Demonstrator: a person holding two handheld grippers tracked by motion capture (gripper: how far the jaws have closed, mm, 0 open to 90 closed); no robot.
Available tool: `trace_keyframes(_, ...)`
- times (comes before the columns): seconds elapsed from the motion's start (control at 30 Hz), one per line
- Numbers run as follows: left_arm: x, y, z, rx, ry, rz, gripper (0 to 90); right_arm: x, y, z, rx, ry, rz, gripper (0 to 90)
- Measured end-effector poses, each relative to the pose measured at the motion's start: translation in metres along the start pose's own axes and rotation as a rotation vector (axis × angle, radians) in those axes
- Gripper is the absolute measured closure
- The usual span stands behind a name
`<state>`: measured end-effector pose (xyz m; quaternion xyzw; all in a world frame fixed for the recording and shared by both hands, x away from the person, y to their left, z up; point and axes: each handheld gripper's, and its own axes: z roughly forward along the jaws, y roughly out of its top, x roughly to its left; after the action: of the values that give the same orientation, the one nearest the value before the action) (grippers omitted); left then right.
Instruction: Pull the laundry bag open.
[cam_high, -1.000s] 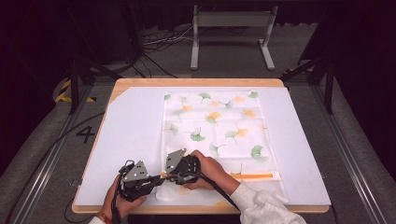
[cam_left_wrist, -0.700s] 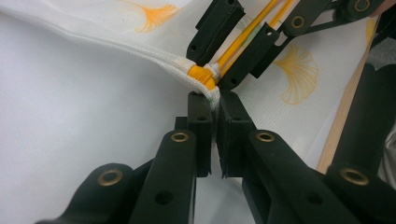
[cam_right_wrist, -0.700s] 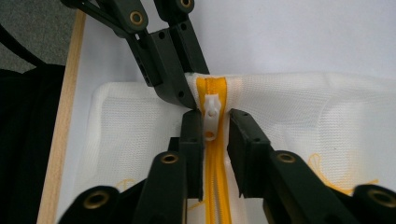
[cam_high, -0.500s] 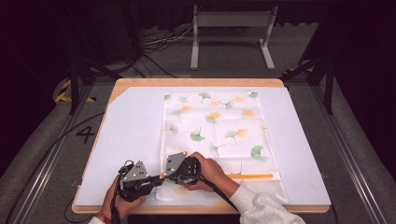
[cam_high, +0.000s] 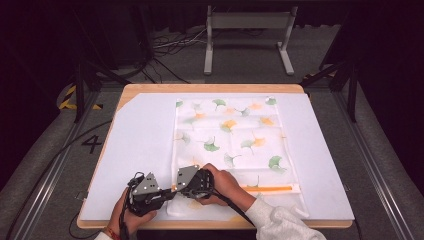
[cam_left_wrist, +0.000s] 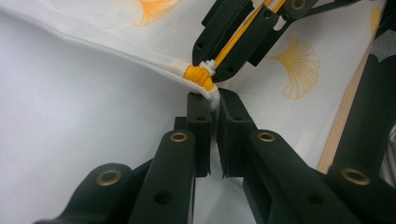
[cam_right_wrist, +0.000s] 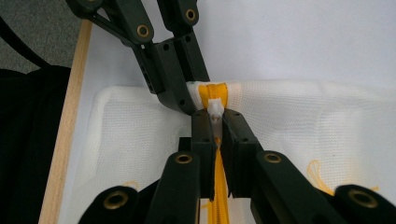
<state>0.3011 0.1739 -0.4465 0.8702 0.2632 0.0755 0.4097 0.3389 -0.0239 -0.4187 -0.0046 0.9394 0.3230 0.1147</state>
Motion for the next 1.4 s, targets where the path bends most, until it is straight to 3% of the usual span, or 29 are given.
trace_keyframes(0.73,-0.001,0.000,-0.004,-0.034,-0.006,-0.006,86.1,-0.002,-0.002,0.003,0.091,0.006,0.000,85.2)
trace_keyframes(1.4,0.000,-0.002,-0.006,-0.046,-0.006,-0.004,86.5,-0.006,-0.015,-0.002,0.129,0.006,0.014,85.3)
